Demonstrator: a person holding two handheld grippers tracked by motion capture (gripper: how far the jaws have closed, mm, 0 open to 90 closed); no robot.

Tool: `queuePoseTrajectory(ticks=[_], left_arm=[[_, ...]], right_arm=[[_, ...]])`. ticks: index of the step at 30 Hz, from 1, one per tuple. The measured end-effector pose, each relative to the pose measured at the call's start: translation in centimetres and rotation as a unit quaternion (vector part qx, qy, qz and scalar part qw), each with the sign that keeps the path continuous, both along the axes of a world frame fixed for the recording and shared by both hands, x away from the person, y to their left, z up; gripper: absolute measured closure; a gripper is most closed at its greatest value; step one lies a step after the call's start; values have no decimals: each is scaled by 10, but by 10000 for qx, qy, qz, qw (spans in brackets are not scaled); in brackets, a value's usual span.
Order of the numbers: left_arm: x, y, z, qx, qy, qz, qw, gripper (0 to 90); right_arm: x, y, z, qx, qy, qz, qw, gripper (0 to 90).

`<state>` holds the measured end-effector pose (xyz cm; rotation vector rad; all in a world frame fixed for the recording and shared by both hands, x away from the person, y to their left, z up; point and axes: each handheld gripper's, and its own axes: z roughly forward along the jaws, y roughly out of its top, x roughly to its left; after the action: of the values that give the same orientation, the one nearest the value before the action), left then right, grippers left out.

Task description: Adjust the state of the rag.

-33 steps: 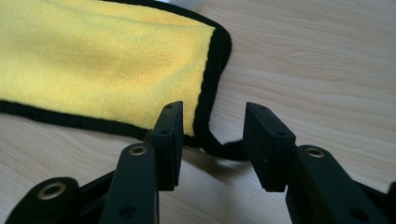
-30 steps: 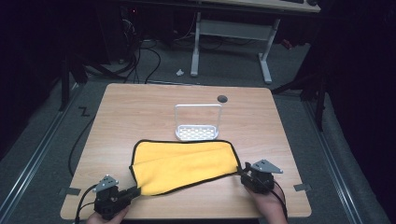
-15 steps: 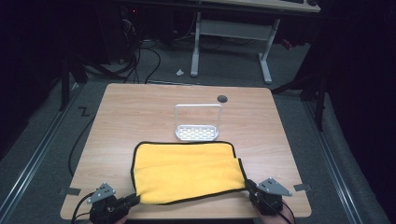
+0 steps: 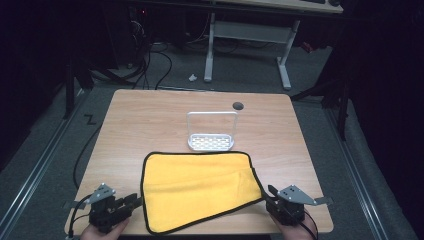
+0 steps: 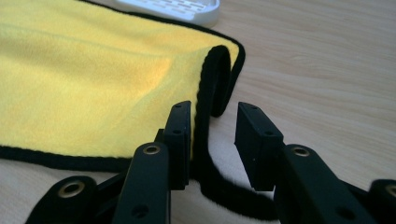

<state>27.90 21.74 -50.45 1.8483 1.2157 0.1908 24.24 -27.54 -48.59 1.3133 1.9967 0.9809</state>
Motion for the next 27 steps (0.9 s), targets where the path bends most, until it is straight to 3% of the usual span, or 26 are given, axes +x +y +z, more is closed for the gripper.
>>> queuePoseTrajectory(ticks=[3, 7, 11, 14, 17, 20, 22, 24, 25, 27], left_arm=[[19, -5, -6, 128, 60, 47, 9999, 667], [33, -6, -9, 161, 85, 153, 9997, 670], [39, -2, -10, 85, 65, 247, 9996, 667], [45, -2, -15, 92, 200, 268, 9994, 661], [37, -11, -14, -4, 215, 103, 9997, 659], [21, -24, -15, 82, 265, -293, 9992, 659], [13, -31, -18, 104, 369, -498, 9980, 656], [8, -36, -20, 136, 382, -547, 9977, 656], [6, -38, -21, 279, 384, -556, 9973, 658], [2, -37, -24, 296, 280, -525, 9978, 672]], right_arm=[[-4, 2, -1, -24, 12, 0, 10000, 646], [2, 4, 3, -17, -33, -1, 10000, 644], [26, 6, 5, -105, -73, 1, 9999, 697], [55, 3, 5, -135, -66, -19, 9999, 788], [86, 3, 1, -186, 46, -79, 9998, 834], [105, 6, -5, -163, 239, -76, 9996, 847], [114, 11, -11, -208, 349, 4, 9992, 849], [119, 16, -16, -293, 474, 121, 9984, 848], [120, 18, -19, -326, 512, 154, 9980, 848], [120, 22, -26, -350, 599, 194, 9974, 844]])
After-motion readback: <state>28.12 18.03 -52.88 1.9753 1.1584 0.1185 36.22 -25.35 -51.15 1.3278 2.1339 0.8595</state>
